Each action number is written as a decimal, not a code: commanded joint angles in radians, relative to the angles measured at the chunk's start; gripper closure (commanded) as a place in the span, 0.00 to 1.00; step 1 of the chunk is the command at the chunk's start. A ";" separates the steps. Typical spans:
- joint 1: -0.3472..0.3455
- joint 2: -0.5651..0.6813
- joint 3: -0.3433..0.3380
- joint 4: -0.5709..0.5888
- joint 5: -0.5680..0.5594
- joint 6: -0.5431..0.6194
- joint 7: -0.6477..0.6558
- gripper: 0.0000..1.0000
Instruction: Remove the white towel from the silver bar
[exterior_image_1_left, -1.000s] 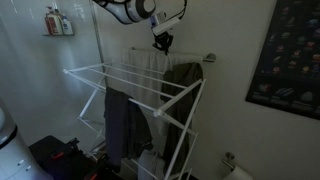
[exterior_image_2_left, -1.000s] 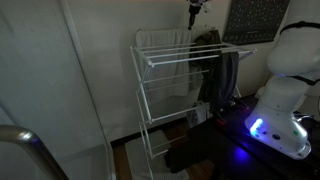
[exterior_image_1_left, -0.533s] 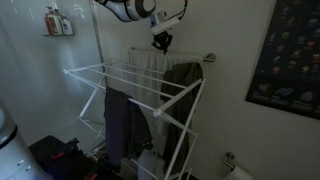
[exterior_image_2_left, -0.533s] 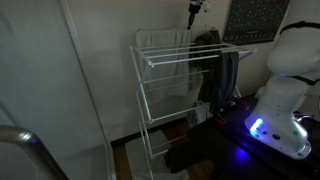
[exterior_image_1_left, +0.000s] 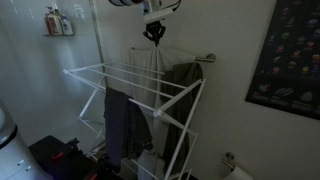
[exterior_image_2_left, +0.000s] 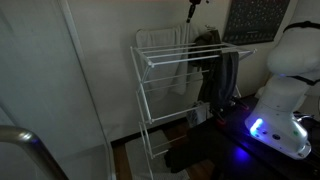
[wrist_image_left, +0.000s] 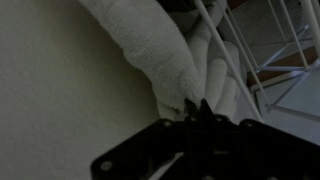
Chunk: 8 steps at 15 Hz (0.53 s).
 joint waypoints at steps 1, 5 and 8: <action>0.007 -0.096 0.007 -0.020 0.051 -0.097 -0.045 0.98; 0.035 -0.168 0.009 -0.018 0.046 -0.182 -0.062 0.98; 0.068 -0.224 0.015 0.001 0.037 -0.250 -0.051 0.98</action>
